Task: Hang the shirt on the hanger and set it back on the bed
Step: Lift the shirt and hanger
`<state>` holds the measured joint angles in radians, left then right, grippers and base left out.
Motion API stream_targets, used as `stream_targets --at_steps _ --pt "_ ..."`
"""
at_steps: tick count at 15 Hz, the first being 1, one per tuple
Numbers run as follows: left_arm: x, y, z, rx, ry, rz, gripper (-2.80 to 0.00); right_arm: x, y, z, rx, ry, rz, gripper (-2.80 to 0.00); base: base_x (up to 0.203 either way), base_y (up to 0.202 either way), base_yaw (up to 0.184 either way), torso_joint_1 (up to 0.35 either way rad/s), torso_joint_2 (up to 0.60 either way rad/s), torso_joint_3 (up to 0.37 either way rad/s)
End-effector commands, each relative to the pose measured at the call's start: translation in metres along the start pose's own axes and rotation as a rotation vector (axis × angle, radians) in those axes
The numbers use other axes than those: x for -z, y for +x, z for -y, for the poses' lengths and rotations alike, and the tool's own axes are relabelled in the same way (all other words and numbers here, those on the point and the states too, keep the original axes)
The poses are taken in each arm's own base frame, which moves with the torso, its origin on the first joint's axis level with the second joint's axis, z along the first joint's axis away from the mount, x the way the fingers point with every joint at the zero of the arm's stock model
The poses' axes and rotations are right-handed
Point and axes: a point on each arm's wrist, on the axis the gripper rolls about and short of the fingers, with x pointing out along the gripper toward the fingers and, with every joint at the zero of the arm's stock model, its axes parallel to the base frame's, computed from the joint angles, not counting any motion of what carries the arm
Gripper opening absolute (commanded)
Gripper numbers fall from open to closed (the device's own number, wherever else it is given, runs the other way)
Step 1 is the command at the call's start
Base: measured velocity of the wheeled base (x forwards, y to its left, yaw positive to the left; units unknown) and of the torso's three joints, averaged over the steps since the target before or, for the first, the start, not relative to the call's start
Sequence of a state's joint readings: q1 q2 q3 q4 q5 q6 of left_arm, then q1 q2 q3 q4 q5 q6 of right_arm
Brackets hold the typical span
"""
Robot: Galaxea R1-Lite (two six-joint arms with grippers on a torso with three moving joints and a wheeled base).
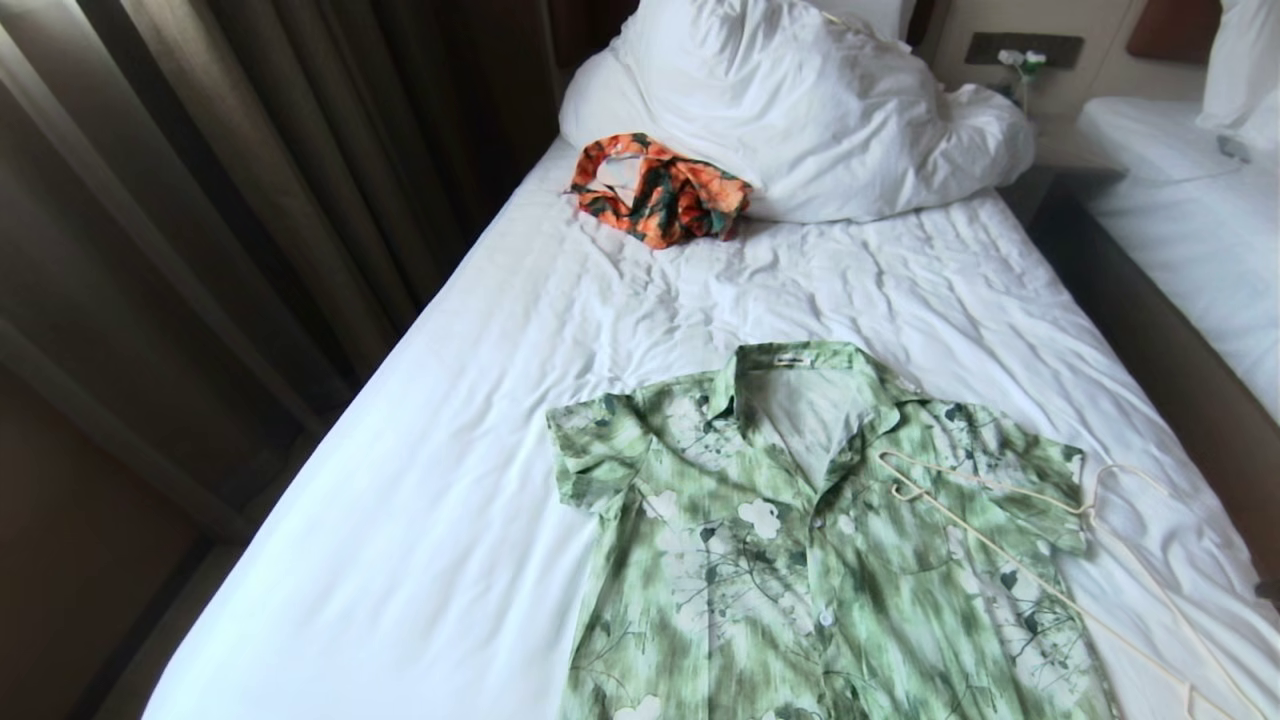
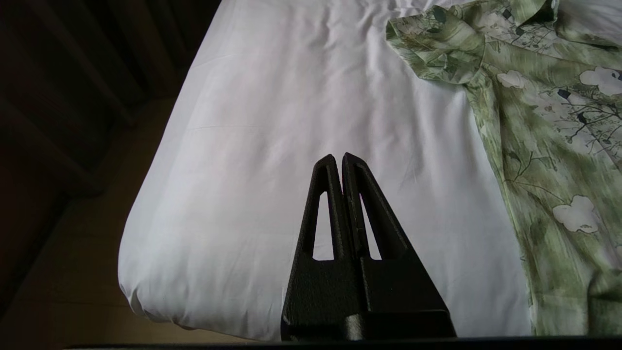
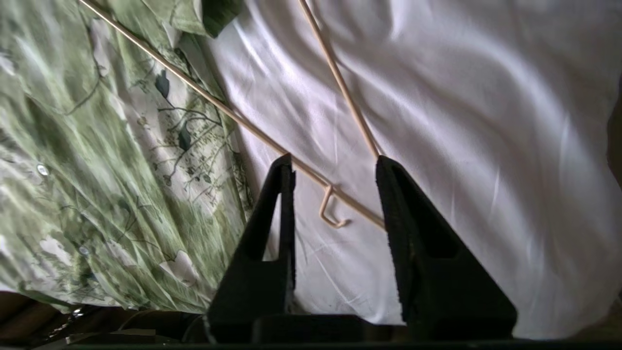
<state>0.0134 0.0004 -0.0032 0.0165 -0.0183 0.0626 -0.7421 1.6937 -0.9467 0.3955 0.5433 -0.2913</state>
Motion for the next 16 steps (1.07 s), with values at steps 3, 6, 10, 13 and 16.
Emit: stream_targets --at_steps 3,6,10,13,16 --pt "0.0 0.0 0.0 0.0 0.0 0.001 -2.8 -0.006 0.026 0.03 -0.187 0.076 0.003 0.0 0.0 0.0 0.0 0.0 0.0 0.0" --pt "0.0 0.0 0.0 0.0 0.0 0.001 -2.8 0.001 0.05 0.045 -0.248 0.009 -0.045 0.0 0.0 0.0 0.0 0.0 0.0 0.0" --pt "0.0 0.0 0.0 0.0 0.0 0.001 -2.8 0.001 0.077 0.063 -0.281 -0.02 -0.085 0.0 0.0 0.0 0.0 0.0 0.0 0.0" --pt "0.0 0.0 0.0 0.0 0.0 0.001 -2.8 0.001 0.08 0.062 -0.417 -0.009 -0.02 0.0 0.0 0.0 0.0 0.0 0.0 0.0" --pt "0.0 0.0 0.0 0.0 0.0 0.001 -2.8 0.006 0.094 0.064 -0.475 0.002 -0.028 0.0 0.0 0.0 0.0 0.0 0.0 0.0"
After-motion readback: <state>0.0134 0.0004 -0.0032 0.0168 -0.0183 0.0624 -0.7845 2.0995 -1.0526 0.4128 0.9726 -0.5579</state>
